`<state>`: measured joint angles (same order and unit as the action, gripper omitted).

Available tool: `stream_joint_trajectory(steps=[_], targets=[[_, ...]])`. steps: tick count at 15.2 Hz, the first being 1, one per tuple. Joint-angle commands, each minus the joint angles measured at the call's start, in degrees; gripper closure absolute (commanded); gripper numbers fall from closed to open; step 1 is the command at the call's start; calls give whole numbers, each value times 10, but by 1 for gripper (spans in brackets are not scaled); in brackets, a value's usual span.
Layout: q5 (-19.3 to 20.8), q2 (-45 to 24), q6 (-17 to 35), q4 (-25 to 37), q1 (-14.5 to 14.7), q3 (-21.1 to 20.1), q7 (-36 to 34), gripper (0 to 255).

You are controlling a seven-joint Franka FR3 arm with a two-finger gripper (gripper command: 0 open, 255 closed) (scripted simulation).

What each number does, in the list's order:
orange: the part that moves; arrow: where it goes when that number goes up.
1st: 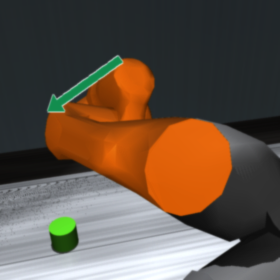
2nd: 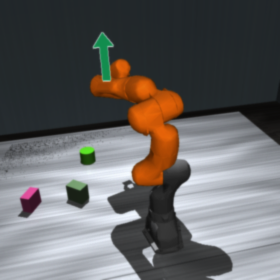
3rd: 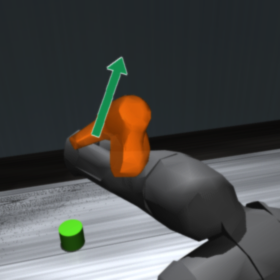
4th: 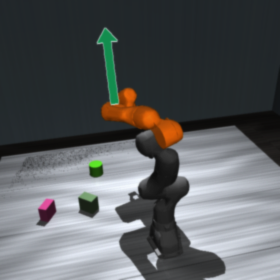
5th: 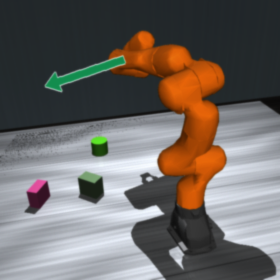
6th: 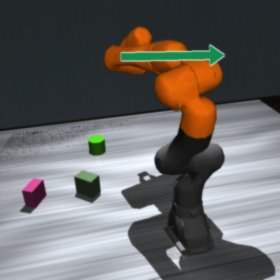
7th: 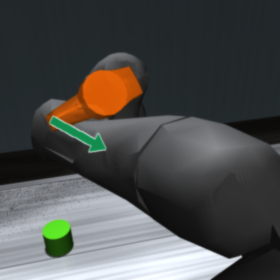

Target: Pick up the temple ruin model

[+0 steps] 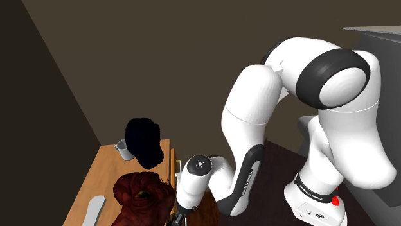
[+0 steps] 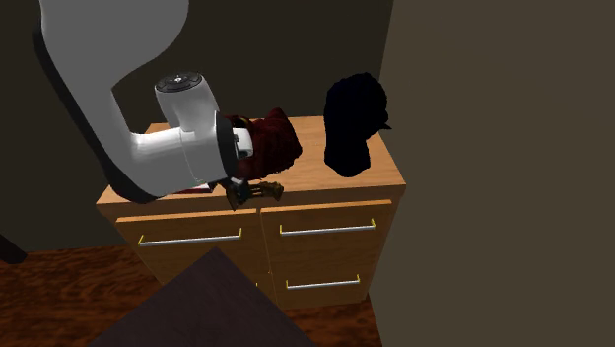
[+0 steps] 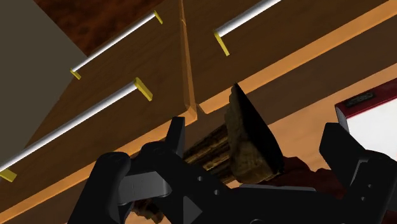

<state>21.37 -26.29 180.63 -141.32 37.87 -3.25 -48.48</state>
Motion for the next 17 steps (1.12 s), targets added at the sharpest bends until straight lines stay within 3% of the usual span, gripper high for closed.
stream_joint_trajectory(steps=[1,4,5,14,17], targets=[[2,-18,13,7,13,13,-4,0],[3,-33,23,12,22,23,-6,0],[3,-32,22,12,22,22,-6,255],[3,-33,23,12,22,22,-6,255],[2,-5,3,2,4,4,-2,255]])
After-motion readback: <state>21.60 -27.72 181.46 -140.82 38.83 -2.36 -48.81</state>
